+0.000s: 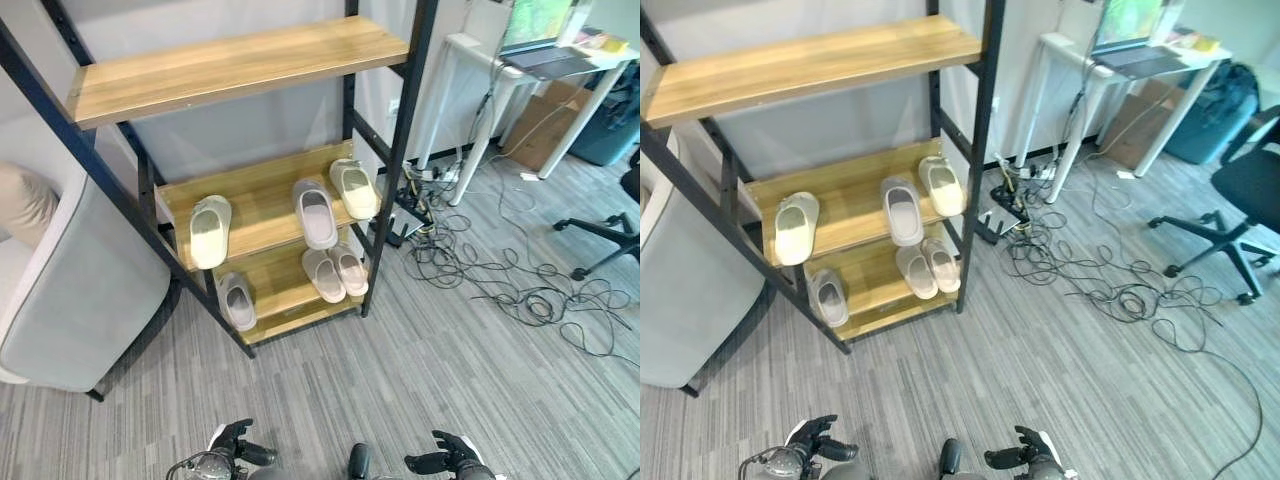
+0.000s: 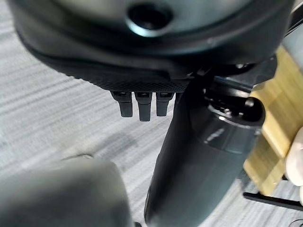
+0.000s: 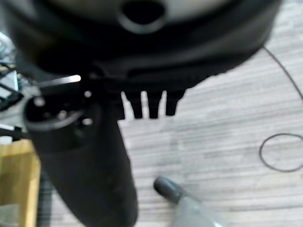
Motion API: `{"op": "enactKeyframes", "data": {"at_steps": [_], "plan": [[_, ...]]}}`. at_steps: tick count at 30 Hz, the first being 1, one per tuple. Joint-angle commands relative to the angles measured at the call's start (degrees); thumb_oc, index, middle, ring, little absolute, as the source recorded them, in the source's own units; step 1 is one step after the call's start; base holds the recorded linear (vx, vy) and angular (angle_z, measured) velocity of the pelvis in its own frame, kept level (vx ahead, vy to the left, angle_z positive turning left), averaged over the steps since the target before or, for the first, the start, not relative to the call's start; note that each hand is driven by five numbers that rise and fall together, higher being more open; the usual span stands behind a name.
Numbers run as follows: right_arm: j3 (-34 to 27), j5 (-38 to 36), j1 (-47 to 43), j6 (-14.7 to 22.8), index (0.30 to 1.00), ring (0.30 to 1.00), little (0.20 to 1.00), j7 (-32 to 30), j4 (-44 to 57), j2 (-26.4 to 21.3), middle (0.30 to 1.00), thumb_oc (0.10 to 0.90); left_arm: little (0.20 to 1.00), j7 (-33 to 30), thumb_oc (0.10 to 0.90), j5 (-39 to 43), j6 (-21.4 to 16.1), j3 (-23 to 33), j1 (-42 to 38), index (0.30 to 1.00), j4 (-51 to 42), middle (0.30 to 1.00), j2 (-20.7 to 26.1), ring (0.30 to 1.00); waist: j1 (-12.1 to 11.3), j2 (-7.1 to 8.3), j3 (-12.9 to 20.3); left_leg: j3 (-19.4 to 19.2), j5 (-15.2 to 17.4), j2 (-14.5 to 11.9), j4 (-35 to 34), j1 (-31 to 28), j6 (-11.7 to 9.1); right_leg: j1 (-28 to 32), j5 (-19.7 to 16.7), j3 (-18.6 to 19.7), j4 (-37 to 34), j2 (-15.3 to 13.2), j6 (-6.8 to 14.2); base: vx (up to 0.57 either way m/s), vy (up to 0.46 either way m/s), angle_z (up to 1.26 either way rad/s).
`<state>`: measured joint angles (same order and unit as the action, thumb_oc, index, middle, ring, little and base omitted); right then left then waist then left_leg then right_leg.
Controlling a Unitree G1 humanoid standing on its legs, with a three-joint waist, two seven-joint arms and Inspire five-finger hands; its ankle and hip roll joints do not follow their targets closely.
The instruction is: Arrange the slippers neatly on the shoe rack.
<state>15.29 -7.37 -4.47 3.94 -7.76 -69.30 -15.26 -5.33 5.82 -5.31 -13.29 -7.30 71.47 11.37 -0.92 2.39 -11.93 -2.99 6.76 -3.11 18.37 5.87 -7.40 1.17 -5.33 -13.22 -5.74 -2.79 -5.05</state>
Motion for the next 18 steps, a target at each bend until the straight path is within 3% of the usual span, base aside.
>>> {"op": "enactKeyframes", "data": {"at_steps": [1,3,5,7,10,12,13,14,15,17,18], "plan": [[-0.55,-0.95,0.96,1.20,0.900,0.900,0.900,-0.79,0.69,-1.94,0.900,0.800,0.900,-0.37,0.800,-0.24,-0.47,-2.20,2.02,0.900,0.24,0.900,0.12,0.900,-1.51,-1.00,-0.08,-2.80,-5.59,1.97,-8.40,3.48,4.94,2.39,7.15,2.55,1.61,-0.08,8.27,0.19,0.020,0.43],[-0.90,-1.11,1.42,1.20,0.900,0.900,0.900,-1.06,0.65,-1.76,0.900,0.800,0.900,-0.20,0.800,-0.73,-0.42,-2.12,2.39,0.900,0.20,0.900,0.08,0.900,-1.88,-2.08,0.04,-5.12,-9.79,1.92,-13.82,4.83,4.40,4.08,8.58,2.64,1.27,1.55,8.21,0.21,0.029,0.30],[-0.71,-0.79,1.67,0.95,0.900,0.900,0.900,-1.06,0.69,-1.37,0.900,0.800,0.900,0.07,0.800,-0.84,-0.30,-1.86,2.93,0.900,0.04,0.900,0.24,0.900,-2.86,-2.33,0.12,-6.36,-11.73,2.10,-16.52,5.73,4.44,5.85,10.44,3.36,2.23,2.85,7.92,0.34,0.080,0.08],[-0.55,-0.31,1.89,0.92,0.900,0.900,0.900,-0.99,0.63,-1.11,0.900,0.800,0.900,0.14,0.800,-0.98,-0.14,-1.61,3.33,0.900,0.25,0.900,0.34,0.900,-3.18,-2.21,0.49,-6.06,-11.61,2.36,-17.39,4.75,5.01,6.59,11.09,3.65,2.87,3.03,7.93,0.27,0.089,-0.18],[-0.40,0.90,2.46,0.86,0.900,0.900,0.900,-0.47,0.28,-0.05,0.900,0.800,0.900,0.51,0.800,-0.97,0.02,-0.93,3.75,0.900,0.84,0.900,0.77,0.900,-4.33,-0.69,2.12,-4.18,-10.11,3.86,-17.12,2.60,6.84,7.28,12.67,4.16,8.34,2.02,9.13,0.27,0.119,-0.14],[-0.40,1.52,2.26,0.89,0.900,0.900,0.900,-0.05,0.46,0.11,0.900,0.800,0.900,0.76,0.800,-1.49,0.15,-1.14,3.50,0.900,0.72,0.900,1.24,0.900,-4.34,-0.28,2.52,-4.27,-8.67,4.36,-17.91,0.41,8.07,4.98,11.89,3.89,15.01,1.08,11.15,0.17,0.140,-0.01],[-0.45,1.62,1.97,0.89,0.900,0.900,0.900,0.08,0.75,0.12,0.900,0.800,0.900,0.72,0.800,-1.60,0.21,-1.14,3.21,0.900,0.47,0.900,1.53,0.900,-3.90,-0.41,2.30,-4.14,-8.14,4.30,-18.28,-0.67,8.58,2.51,10.15,3.60,19.56,0.19,12.47,0.09,0.105,-0.04],[-0.45,1.62,1.97,0.89,0.900,0.900,0.900,0.08,0.75,0.12,0.900,0.800,0.900,0.72,0.800,-1.60,0.21,-1.14,3.21,0.900,0.47,0.900,1.53,0.900,-3.91,-0.40,2.31,-4.14,-8.14,4.31,-18.28,-0.66,8.58,2.49,10.17,3.61,19.58,0.18,12.47,0.08,0.129,0.02],[-0.44,1.50,1.52,0.93,0.900,0.900,0.900,0.32,1.46,0.31,0.900,0.800,0.900,0.73,0.800,-1.52,0.17,-1.30,2.65,0.900,-0.02,0.900,2.07,0.900,-2.80,-0.94,1.55,-3.49,-7.37,4.25,-18.62,-2.56,9.47,-1.68,6.06,3.69,27.27,-0.94,14.44,0.10,0.110,0.04],[-0.58,1.11,1.42,1.02,0.900,0.900,0.900,0.43,1.84,0.53,0.900,0.800,0.900,0.71,0.800,-1.51,0.15,-1.44,2.39,0.900,-0.24,0.900,2.49,0.900,-2.06,-1.88,1.43,-2.10,-6.83,4.02,-19.68,-4.51,9.80,-5.01,5.63,4.82,31.24,-1.04,14.18,0.16,0.094,0.14],[-0.56,0.84,1.34,1.10,0.900,0.900,0.900,0.32,2.04,0.58,0.900,0.800,0.900,0.58,0.800,-1.47,0.12,-1.47,2.23,0.900,-0.23,0.900,2.66,0.900,-1.75,-2.13,1.52,-1.01,-6.59,4.20,-20.29,-5.40,9.84,-6.19,6.38,5.67,30.04,-0.75,13.41,0.18,0.012,0.27]]}}
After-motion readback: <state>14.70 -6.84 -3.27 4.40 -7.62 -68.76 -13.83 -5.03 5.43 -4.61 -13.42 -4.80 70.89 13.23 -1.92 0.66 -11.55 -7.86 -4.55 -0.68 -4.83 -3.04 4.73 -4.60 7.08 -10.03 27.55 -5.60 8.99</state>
